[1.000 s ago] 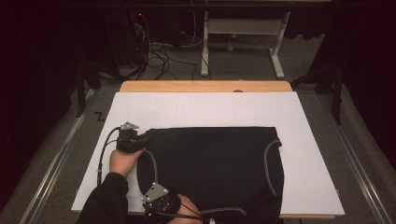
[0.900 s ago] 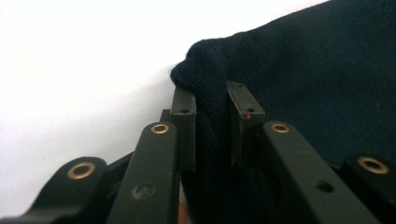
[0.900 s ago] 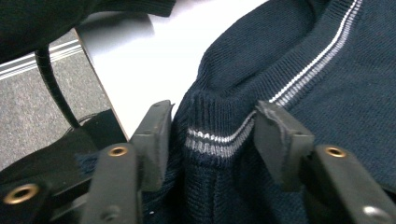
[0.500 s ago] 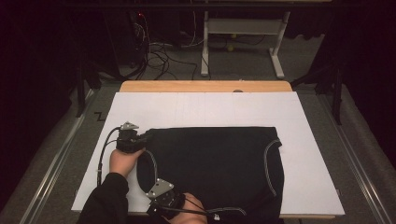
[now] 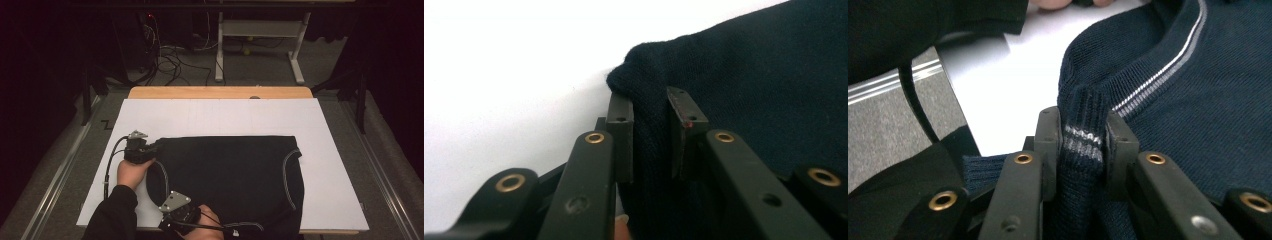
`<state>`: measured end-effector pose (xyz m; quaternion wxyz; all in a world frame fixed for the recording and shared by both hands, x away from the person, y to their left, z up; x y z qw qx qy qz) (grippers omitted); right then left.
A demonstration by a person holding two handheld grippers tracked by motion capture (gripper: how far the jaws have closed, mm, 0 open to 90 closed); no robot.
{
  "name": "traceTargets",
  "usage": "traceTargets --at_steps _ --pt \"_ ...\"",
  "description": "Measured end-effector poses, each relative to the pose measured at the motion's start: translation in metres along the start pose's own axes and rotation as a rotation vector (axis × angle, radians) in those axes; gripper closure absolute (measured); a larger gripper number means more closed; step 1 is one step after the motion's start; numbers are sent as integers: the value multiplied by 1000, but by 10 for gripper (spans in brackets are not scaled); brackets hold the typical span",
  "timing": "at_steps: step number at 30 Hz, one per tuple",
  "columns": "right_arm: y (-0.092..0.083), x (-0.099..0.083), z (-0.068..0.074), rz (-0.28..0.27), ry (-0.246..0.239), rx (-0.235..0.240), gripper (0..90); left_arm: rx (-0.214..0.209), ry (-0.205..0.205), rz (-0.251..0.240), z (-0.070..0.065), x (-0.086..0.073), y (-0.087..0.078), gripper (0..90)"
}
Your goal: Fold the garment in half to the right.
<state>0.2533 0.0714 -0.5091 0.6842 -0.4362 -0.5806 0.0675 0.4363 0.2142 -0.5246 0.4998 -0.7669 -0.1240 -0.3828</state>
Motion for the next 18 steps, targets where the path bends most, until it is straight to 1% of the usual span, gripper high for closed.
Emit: traceTargets --at_steps 5,6,8,9,10,12,14,18 --pt "-8 3 -1 -32 1 -6 743 -15 -12 -7 1 0 -1 707" --pt "-10 4 -2 -49 -1 -6 743 -16 -14 -7 1 0 -1 707" --pt "-14 6 -3 -62 -6 -8 744 -16 -15 -7 2 0 -1 708" --pt "-15 7 -4 -69 -3 -10 744 -16 -16 -10 1 0 -1 709" --pt "-16 7 -4 -70 -11 -11 745 -16 -18 -15 2 0 -2 710" --pt "-19 8 -4 -78 -11 -13 745 -20 -34 -30 3 1 -3 712" --pt "-21 9 -5 -87 -18 -15 745 -18 -43 -39 4 1 -4 723" --pt "-23 10 -5 -99 -15 -18 747 4 -31 -38 2 2 -4 743"
Point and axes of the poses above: each handheld gripper's, and its own axes: y roughly forward along the jaws, x roughly out of its top, z roughly to its left, the point moved 6 cm from there along y, roughly forward along the jaws
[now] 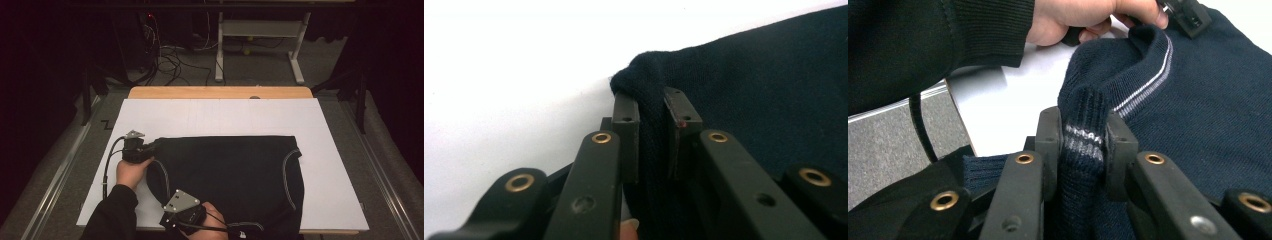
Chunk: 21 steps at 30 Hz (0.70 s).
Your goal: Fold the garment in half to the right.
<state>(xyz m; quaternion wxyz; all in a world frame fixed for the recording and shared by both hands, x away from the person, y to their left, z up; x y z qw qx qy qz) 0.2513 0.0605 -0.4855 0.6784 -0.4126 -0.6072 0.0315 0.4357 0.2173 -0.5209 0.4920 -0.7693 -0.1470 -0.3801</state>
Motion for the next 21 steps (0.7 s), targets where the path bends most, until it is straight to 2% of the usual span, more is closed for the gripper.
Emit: traceTargets --at_steps 4,7,10,16,21 --pt "-3 1 -2 -17 4 6 748 5 -22 -9 -1 1 -2 744" --pt "-5 2 -3 -28 3 9 748 29 -25 -33 -4 2 -3 744" --pt "-8 1 -3 -35 2 8 748 43 -42 -75 -9 4 -6 745" --pt "-14 1 -4 -56 10 12 748 64 -47 -148 -16 12 -12 756" --pt "-14 1 -5 -66 16 16 748 65 -69 -184 -17 11 -9 756"
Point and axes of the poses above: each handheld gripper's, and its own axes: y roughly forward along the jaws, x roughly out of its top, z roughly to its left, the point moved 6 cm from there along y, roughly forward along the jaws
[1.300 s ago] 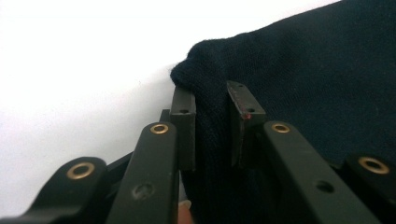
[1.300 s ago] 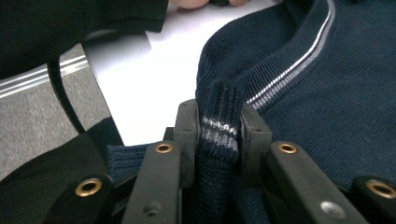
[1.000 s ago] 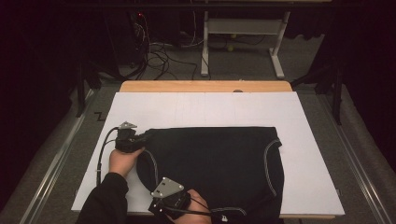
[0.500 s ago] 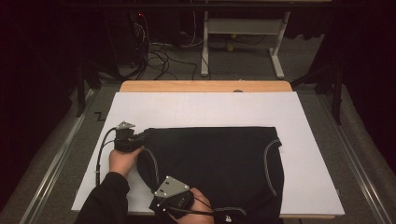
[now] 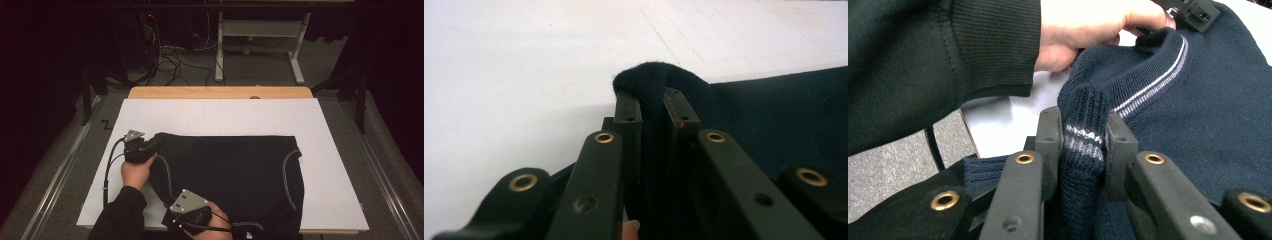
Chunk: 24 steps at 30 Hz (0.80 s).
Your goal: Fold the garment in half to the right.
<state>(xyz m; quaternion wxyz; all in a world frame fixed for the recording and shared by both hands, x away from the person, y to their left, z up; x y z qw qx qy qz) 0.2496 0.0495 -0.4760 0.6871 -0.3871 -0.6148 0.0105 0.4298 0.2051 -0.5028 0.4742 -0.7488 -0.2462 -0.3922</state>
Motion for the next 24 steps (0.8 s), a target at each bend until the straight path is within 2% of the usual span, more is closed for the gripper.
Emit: traceTargets --at_steps 5,9,17,20,22,24 --pt "-2 3 0 -4 -13 -4 749 -21 7 -31 4 -3 -1 756" --pt "-2 5 2 -5 -12 -4 749 -30 8 -55 5 0 -4 755" --pt "1 14 4 -18 -11 -13 750 -32 1 -49 8 4 -2 754" --pt "4 17 5 -17 -13 -12 750 -31 11 -72 10 7 -3 756" --pt "5 19 5 -19 -16 -12 750 -47 -7 -72 12 8 -3 757" --pt "6 20 5 -20 -16 -9 750 -30 -13 -65 16 7 -4 756"
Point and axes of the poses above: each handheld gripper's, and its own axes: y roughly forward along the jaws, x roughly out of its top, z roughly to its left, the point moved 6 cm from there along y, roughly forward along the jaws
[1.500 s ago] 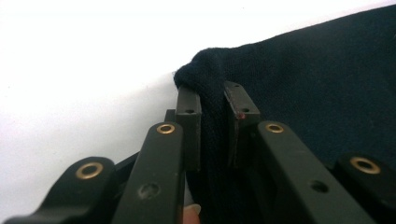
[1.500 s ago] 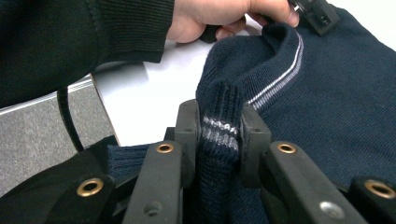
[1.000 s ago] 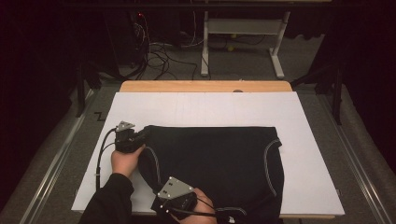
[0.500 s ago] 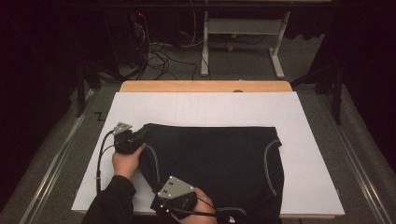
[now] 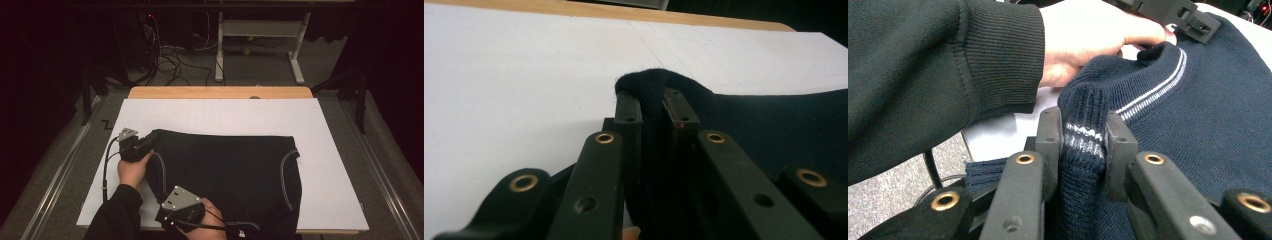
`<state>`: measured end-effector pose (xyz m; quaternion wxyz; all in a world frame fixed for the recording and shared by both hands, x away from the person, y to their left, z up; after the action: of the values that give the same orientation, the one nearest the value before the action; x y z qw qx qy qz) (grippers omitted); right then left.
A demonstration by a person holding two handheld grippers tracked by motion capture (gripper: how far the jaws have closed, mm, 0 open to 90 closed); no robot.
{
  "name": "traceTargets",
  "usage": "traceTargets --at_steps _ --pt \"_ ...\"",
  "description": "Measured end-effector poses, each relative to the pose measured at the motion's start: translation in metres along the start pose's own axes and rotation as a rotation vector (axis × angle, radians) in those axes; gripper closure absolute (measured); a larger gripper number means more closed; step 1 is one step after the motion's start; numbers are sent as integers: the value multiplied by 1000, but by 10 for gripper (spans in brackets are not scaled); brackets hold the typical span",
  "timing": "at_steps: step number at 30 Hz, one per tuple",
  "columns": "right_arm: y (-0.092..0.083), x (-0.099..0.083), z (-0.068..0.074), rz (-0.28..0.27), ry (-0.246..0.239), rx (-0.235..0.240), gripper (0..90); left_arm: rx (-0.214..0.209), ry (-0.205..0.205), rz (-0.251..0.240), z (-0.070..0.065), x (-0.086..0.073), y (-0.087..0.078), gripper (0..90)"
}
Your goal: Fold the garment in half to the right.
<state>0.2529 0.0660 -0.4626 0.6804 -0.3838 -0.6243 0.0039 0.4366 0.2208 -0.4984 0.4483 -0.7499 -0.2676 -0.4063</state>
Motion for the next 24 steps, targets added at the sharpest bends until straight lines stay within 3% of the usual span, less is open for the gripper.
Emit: traceTargets --at_steps 8,13,20,24 --pt "8 9 4 -8 -6 21 749 26 -8 34 11 5 -7 761" --pt "14 17 8 -16 -15 37 749 51 -20 17 19 14 -17 761" --pt "29 32 16 -26 -10 81 749 100 -53 17 44 14 -34 762" --pt "34 41 25 -35 -39 87 749 118 -57 0 54 17 -49 761"
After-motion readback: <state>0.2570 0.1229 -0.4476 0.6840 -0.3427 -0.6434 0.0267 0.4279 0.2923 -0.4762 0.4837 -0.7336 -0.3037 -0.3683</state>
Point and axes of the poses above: each handheld gripper's, and its own axes: y roughly forward along the jaws, x roughly out of its top, z roughly to its left, the point moved 6 cm from there along y, roughly forward along the jaws
